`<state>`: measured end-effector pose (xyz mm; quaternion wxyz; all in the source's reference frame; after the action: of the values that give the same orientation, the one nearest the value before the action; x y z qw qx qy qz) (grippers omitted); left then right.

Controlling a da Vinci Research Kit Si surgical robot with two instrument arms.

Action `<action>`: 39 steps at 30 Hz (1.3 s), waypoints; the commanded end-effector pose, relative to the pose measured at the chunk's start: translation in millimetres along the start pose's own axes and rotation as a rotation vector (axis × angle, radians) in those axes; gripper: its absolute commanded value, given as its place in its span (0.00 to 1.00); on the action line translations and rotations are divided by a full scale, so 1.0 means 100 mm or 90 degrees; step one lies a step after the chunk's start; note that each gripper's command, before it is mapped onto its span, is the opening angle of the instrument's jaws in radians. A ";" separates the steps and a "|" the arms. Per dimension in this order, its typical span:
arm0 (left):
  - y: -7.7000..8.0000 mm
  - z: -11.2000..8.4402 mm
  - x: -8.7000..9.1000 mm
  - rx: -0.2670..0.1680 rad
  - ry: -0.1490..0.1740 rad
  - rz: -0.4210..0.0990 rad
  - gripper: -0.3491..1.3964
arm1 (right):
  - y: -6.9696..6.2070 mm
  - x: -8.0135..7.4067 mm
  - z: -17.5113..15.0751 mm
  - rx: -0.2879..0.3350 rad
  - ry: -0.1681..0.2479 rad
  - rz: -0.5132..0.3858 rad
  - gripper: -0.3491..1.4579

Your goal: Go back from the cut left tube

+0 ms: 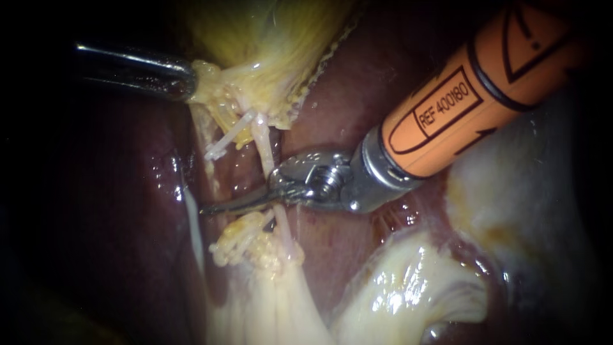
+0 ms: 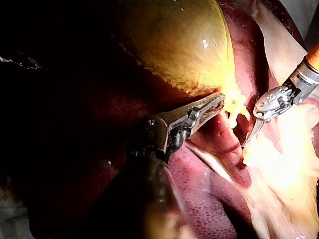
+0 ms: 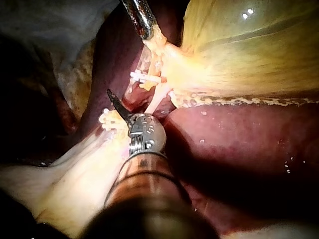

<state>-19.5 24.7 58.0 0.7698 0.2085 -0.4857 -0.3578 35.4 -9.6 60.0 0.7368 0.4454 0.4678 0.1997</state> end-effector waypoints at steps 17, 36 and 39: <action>0.002 0.000 0.001 0.003 0.000 0.000 0.00 | -0.025 0.018 0.007 -0.041 0.077 0.027 0.93; 0.006 -0.002 0.003 0.004 0.001 0.005 0.00 | -0.113 -0.002 -0.127 -0.322 0.028 -0.199 0.99; 0.006 -0.002 0.003 0.003 0.001 0.005 0.00 | -0.117 -0.005 -0.153 -0.361 -0.071 -0.232 0.99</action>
<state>-19.0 24.9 58.5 0.7706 0.2096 -0.4875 -0.3530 19.9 -8.5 47.6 0.8931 0.1334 0.4034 0.1476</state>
